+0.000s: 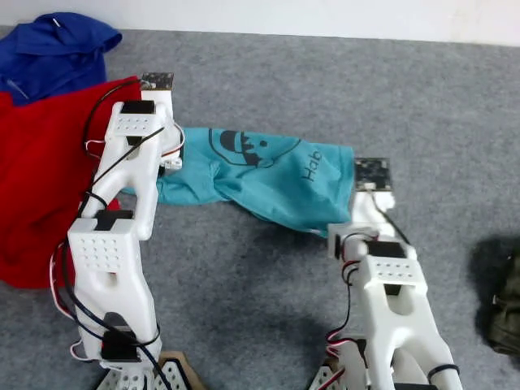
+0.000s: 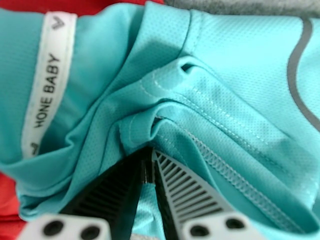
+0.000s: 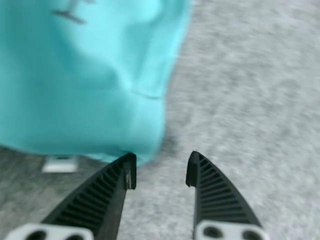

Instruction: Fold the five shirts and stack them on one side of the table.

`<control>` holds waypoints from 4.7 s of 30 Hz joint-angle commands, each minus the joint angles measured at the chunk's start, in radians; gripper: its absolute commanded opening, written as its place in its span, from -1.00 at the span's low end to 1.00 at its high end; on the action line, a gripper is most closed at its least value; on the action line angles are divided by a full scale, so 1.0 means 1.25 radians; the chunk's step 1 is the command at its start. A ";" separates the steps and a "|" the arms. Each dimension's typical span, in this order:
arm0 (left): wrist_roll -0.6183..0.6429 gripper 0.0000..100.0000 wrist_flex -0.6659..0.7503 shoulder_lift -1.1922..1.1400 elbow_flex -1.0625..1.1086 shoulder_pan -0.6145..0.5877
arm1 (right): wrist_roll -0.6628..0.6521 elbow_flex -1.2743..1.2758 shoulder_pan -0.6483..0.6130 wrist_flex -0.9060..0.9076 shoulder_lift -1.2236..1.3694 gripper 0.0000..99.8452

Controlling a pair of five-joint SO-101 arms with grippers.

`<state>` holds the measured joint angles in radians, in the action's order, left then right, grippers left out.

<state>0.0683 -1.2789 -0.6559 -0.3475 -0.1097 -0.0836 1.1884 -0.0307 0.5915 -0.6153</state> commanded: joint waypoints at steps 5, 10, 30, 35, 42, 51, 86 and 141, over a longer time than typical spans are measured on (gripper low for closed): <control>-0.004 -0.99 0.009 0.009 -0.002 0.008 | 0.144 -0.142 0.020 0.159 -0.018 -0.64; -0.005 -0.99 0.016 0.009 -0.002 0.008 | 0.214 -0.196 -0.051 0.203 -0.007 -0.63; -0.007 -0.99 0.026 0.008 -0.002 0.008 | 0.212 -0.339 -0.036 0.109 0.300 -0.76; -0.007 -0.99 0.026 0.008 -0.002 0.008 | 0.211 -0.347 0.002 0.100 0.300 -0.87; -0.007 -0.99 0.026 0.008 -0.001 0.008 | 0.205 -0.349 0.042 0.084 0.300 -0.93; -0.007 -0.99 0.026 0.008 -0.001 0.008 | 0.163 -0.434 0.048 0.083 0.309 -0.93; -0.007 -0.99 0.042 0.007 0.001 0.008 | 0.142 -0.198 -0.182 0.158 0.154 -0.72; -0.007 -0.99 0.042 0.007 0.001 0.008 | 0.083 -0.427 0.091 0.157 0.379 -0.96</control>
<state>0.0698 -1.2390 -0.6559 -0.3429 -0.1051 0.0238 0.7050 0.0430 0.7787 -0.1274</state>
